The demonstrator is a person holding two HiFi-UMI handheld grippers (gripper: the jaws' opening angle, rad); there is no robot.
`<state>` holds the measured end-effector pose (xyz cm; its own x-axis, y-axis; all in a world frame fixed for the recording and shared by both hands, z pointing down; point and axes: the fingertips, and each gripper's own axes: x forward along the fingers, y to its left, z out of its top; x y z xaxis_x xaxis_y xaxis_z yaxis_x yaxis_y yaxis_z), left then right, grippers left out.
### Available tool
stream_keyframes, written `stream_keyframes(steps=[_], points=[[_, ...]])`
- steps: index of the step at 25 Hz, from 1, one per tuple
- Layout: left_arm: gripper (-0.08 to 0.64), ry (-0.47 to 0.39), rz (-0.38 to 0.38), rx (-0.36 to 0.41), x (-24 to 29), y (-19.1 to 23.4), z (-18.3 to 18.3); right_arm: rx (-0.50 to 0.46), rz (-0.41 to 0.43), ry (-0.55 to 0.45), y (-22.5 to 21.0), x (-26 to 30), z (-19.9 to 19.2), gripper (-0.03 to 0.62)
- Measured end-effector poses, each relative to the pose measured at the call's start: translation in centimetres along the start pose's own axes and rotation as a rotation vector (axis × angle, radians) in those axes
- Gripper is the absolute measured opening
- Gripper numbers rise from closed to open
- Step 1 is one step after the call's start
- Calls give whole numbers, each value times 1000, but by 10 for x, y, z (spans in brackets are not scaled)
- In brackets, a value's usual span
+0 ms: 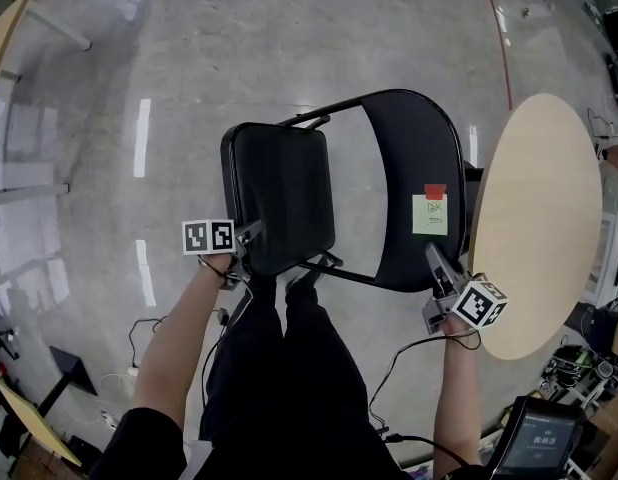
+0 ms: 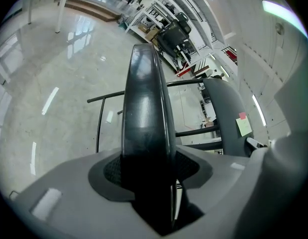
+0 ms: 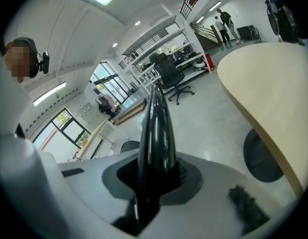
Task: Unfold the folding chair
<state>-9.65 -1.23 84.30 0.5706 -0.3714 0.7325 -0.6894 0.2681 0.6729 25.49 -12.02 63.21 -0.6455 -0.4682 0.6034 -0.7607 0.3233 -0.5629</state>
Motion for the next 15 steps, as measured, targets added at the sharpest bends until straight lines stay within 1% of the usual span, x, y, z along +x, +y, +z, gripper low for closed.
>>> stream_keyframes(steps=[12,15], points=[[250,-10,36,-28,2,30,1,44,27,5,-25,9,-6,66],[254,-14,29,-28,2,35,0,51,38,10,-27,11,-7,66]])
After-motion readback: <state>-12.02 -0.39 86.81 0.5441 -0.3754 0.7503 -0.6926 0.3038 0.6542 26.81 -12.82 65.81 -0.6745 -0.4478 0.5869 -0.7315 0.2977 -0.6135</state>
